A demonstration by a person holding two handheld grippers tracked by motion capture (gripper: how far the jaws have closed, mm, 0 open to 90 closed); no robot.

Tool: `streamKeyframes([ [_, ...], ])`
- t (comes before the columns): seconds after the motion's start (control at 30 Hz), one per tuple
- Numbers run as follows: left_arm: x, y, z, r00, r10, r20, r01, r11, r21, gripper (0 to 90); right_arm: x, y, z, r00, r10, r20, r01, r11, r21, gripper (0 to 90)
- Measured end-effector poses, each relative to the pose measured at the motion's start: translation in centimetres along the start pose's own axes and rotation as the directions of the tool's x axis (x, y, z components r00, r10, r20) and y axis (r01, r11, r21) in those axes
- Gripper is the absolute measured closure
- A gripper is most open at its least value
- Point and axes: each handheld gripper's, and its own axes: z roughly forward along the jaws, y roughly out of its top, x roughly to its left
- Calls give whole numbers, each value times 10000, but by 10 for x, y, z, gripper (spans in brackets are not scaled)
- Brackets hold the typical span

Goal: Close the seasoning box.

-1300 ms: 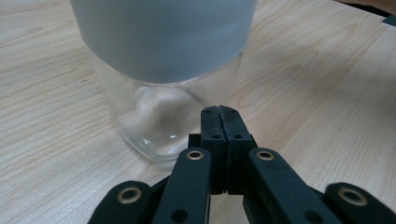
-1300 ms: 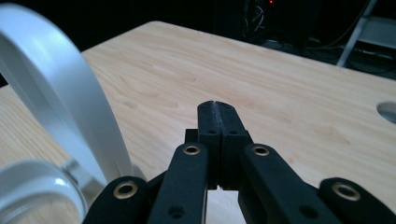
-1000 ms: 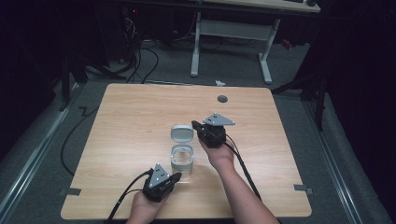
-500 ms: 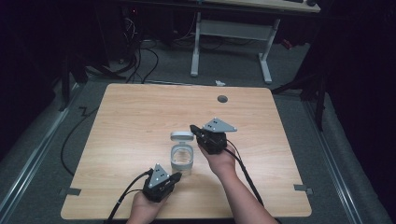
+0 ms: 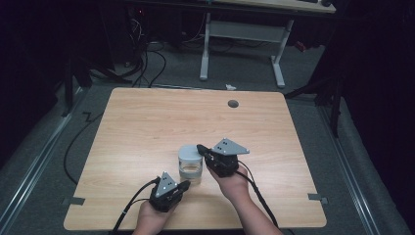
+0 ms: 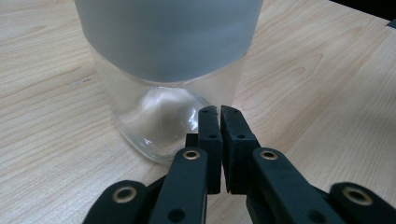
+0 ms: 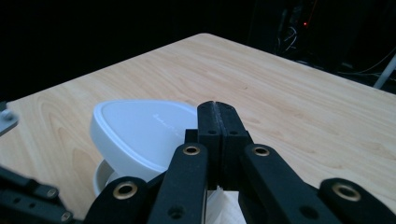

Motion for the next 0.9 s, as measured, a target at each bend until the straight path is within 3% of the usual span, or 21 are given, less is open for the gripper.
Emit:
streamKeyframes([
  [0.27, 0, 3, -2, 9999, -163, 20, 163, 9999, -35, 866, 9, -13, -5, 9997, -123, -212, 125, 9999, 90, 895],
  [0.4, 2, 13, -14, 10000, -29, 52, 30, 9997, -224, 845, 6, -8, -18, 9998, -207, -54, 205, 9993, -298, 891],
  [0.47, 8, 20, -21, 10000, 47, -45, -48, 9994, -331, 826, 1, -8, -24, 9998, -167, 81, 170, 9991, -390, 891],
  [0.5, 19, 27, -28, 9995, 117, -280, -130, 9989, -447, 800, -6, -12, -28, 9995, -171, 251, 180, 9991, -373, 890],
  [0.53, 19, 27, -28, 9995, 117, -280, -130, 9989, -447, 789, -6, -12, -28, 9995, -171, 251, 180, 9991, -373, 890],
  [0.6, 32, 33, -31, 9963, 318, -798, -359, 9981, -508, 771, -14, -20, -31, 9992, 23, 402, -14, 9998, -223, 886],
  [0.67, 47, 40, -35, 9893, 392, -1402, -472, 9974, -546, 709, -22, -30, -34, 9979, 194, 623, -191, 9998, -53, 879],
  [0.73, 63, 45, -38, 9784, 540, -1995, -665, 9962, -562, 640, -32, -41, -38, 9956, 377, 857, -388, 9992, 117, 871],
  [0.8, 78, 51, -42, 9635, 689, -2587, -855, 9949, -534, 588, -44, -52, -44, 9917, 543, 1163, -576, 9980, 255, 856],
  [0.83, 86, 55, -44, 9535, 762, -2916, -966, 9937, -562, 550, -57, -64, -52, 9842, 794, 1580, -856, 9958, 326, 835],
  [0.9, 98, 61, -48, 9396, 697, -3352, -991, 9925, -712, 534, -64, -69, -57, 9792, 900, 1820, -981, 9945, 357, 822],
])
